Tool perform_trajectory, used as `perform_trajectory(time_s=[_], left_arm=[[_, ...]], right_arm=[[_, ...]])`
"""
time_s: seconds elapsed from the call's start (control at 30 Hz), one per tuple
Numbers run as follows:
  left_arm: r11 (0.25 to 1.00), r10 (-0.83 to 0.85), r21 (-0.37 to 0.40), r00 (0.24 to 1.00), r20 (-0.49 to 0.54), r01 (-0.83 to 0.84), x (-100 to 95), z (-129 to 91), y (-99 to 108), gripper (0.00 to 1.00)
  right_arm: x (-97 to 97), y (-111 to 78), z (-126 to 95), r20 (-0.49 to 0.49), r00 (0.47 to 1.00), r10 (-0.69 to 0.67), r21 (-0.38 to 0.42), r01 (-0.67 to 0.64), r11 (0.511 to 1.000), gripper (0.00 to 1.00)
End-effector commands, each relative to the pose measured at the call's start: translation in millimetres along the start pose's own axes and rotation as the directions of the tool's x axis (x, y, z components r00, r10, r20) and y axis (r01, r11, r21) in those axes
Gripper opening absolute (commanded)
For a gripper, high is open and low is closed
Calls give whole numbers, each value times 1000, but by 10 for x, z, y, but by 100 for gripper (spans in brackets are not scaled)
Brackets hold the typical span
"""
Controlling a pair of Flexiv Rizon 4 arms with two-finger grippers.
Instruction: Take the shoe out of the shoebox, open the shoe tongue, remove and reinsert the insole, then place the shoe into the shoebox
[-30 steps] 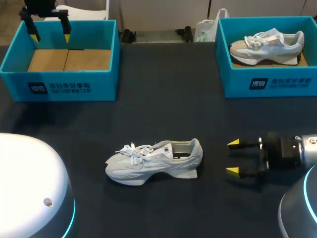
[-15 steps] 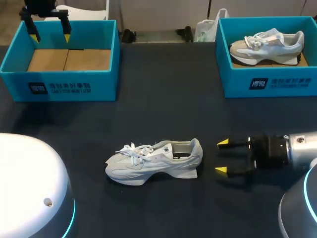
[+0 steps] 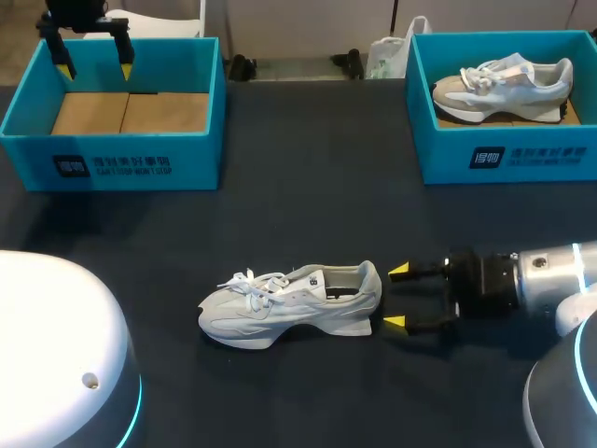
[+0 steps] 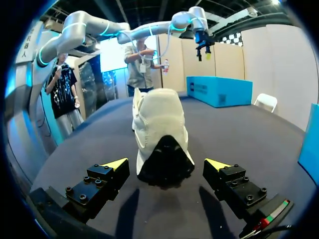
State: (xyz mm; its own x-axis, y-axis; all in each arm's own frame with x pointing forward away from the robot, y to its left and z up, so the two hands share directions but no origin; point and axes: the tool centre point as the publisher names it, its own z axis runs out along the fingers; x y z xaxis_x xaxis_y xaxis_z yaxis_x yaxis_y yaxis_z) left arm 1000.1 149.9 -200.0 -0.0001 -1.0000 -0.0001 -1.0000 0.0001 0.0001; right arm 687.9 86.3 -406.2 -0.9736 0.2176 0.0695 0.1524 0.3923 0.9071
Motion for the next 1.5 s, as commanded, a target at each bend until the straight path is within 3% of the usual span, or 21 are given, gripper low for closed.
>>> perform_trajectory(time_s=[0.03, 0.27, 0.4, 1.5], left_arm=[[1000, 0, 0, 1000, 0, 0, 0, 0, 1, 100], [1000, 0, 0, 1000, 0, 0, 0, 0, 1, 100], [1000, 0, 0, 1000, 0, 0, 0, 0, 1, 100], [1000, 0, 0, 1000, 0, 0, 0, 0, 1, 100]], right_arm=[[-21, 31, 62, -2, 1000, 2, 16, -2, 1000, 100], [-21, 31, 62, -2, 1000, 2, 16, -2, 1000, 100], [-21, 22, 207, -25, 1000, 10, 47, -9, 999, 100], [-5, 105, 444, -72, 997, -20, 27, 22, 999, 100]])
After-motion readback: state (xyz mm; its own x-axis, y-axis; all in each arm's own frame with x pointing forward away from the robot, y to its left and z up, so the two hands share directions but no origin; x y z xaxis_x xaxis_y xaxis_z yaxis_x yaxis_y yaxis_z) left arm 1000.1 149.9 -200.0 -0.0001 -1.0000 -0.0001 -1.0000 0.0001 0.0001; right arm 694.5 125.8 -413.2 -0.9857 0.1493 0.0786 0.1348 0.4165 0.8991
